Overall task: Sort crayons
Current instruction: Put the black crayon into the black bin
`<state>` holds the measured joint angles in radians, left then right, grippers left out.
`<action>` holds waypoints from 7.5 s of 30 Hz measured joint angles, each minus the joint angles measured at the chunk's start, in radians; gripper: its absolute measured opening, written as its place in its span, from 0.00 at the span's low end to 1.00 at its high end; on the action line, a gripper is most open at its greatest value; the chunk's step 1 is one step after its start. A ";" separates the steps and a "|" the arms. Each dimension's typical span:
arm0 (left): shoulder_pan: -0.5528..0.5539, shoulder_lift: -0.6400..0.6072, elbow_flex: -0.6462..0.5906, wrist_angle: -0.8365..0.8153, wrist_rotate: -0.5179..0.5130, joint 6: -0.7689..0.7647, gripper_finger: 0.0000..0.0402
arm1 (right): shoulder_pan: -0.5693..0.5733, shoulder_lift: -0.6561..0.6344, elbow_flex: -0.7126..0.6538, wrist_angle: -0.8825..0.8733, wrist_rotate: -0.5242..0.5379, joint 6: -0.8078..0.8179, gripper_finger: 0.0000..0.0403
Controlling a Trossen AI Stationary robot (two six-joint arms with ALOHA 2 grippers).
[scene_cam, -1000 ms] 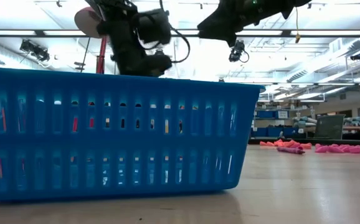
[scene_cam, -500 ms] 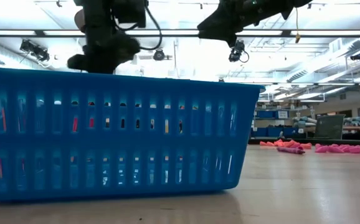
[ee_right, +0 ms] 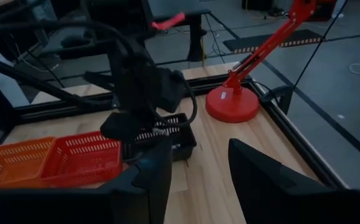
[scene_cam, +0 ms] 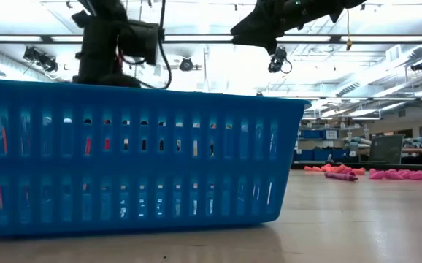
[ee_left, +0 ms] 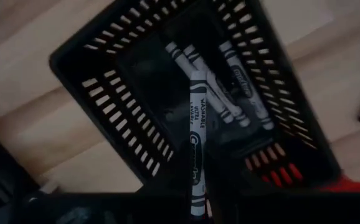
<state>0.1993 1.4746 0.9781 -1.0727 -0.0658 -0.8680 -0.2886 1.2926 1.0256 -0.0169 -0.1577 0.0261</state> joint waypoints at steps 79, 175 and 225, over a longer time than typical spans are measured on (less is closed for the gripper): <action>-0.196 0.230 0.096 0.497 0.094 0.349 0.35 | 0.099 0.000 0.000 -0.179 0.124 -0.092 0.40; -0.121 0.330 0.192 0.382 0.084 -0.026 0.35 | 0.088 0.031 0.002 -0.091 0.049 -0.124 0.40; -0.139 0.418 0.197 0.375 0.083 0.025 0.35 | 0.076 0.031 0.003 -0.070 0.026 -0.063 0.40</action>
<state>0.0608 1.8923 1.1755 -0.6978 0.0170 -0.8433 -0.2127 1.3231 1.0283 -0.0870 -0.1314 -0.0364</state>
